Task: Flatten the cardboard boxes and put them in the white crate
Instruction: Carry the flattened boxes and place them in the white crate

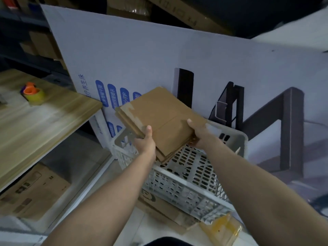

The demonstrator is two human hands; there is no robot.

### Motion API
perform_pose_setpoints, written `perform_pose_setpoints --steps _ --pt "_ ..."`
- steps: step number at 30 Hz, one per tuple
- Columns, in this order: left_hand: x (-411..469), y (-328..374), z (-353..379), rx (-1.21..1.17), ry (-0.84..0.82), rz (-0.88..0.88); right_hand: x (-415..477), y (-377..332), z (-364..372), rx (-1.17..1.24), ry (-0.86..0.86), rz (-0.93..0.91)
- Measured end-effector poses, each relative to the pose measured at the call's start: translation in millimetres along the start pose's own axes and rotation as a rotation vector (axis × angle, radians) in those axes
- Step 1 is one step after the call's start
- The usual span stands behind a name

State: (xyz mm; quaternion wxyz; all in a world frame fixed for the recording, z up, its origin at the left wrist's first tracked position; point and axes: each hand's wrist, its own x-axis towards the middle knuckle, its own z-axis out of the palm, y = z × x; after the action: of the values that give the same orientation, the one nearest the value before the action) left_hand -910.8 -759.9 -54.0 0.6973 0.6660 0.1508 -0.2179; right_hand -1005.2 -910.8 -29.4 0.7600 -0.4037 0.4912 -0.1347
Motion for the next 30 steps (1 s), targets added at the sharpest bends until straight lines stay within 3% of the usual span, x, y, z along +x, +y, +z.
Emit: perform_pose_setpoints --steps 4,8,11,14,20,24,30 --pt "1 -9 -4 0.055 -0.129 -0.104 -3 4 10 0.162 0.042 -0.106" --pt "15 1 -21 0.08 -0.247 -0.219 -6 -1 3 0.133 0.132 -0.13" --pt "40 17 -35 0.019 -0.107 -0.158 -9 0 -9 0.098 0.139 -0.129" --pt "68 36 -45 0.377 -0.067 0.023 -12 0 -22 0.061 0.162 -0.108" --pt "86 70 -26 0.84 -0.422 0.091 -18 -10 -48 -0.083 0.212 -0.052" --pt "82 68 1 0.851 -0.717 -0.032 -9 -9 -59 -0.132 0.222 -0.005" --pt "97 24 20 0.852 -0.567 -0.038 22 5 -62 -0.396 0.249 0.166"
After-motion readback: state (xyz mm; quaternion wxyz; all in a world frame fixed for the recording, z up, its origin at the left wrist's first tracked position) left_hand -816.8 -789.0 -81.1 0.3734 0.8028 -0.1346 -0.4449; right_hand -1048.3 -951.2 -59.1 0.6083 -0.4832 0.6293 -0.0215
